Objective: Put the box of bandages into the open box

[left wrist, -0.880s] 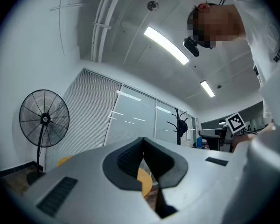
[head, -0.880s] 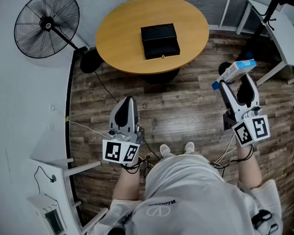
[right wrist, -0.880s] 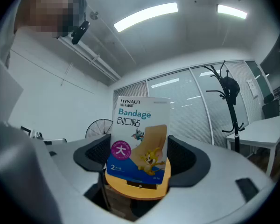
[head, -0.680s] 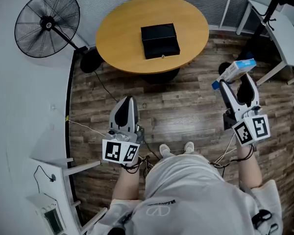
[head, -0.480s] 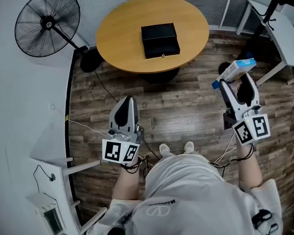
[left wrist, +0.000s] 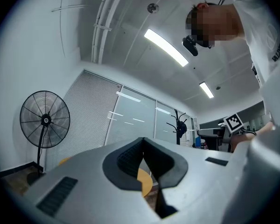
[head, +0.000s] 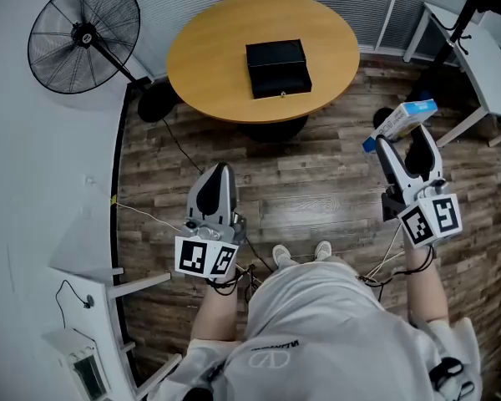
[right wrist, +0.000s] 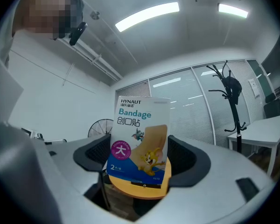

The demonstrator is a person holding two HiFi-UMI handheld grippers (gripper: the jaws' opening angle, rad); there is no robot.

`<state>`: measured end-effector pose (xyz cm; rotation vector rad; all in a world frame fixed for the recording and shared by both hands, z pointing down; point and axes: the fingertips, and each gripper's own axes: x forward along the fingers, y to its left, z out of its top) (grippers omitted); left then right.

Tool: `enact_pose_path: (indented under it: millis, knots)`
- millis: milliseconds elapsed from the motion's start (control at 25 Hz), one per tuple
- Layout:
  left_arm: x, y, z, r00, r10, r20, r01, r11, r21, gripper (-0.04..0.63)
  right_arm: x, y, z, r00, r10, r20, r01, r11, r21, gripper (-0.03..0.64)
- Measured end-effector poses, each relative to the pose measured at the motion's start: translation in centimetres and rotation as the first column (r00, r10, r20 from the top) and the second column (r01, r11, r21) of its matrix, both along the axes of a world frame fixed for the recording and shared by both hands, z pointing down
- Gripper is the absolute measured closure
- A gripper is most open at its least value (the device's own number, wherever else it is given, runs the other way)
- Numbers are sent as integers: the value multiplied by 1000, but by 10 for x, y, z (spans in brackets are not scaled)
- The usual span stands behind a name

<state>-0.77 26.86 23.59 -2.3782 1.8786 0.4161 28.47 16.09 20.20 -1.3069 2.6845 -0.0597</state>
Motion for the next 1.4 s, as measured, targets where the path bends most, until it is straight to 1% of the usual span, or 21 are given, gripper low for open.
enact_pose_path:
  millis: [160,400,680,880,1240,1400]
  knots:
    - [-18,7,4,1000,10,-11,-10,1000,4,588,-19,8,2,1000,8,-20,-8,1000,3,216]
    - [-44,15,8,1000,18,-15,-18,1000,10,588,-43,15,1,1000,18,-21,-18,1000,14,216]
    - [-71,20,22,999,6,-33,-6,1000,-16,588,-67,13,16,1000,16,-26,-17,1000,-16,216]
    - [-73,12,27,999,1,-39,-2,1000,-25,588,-74,4,21,1000,6,-31,-7,1000,-27,216]
    - [-65,-6,25,1000,1,-18,-1,1000,-23,588,-79,-15,29,999,-29,-24,28,999,-34,216]
    - [-56,-36,22,1000,-7,-11,7,1000,-27,588,-74,-43,33,998,-52,-27,51,998,-43,216]
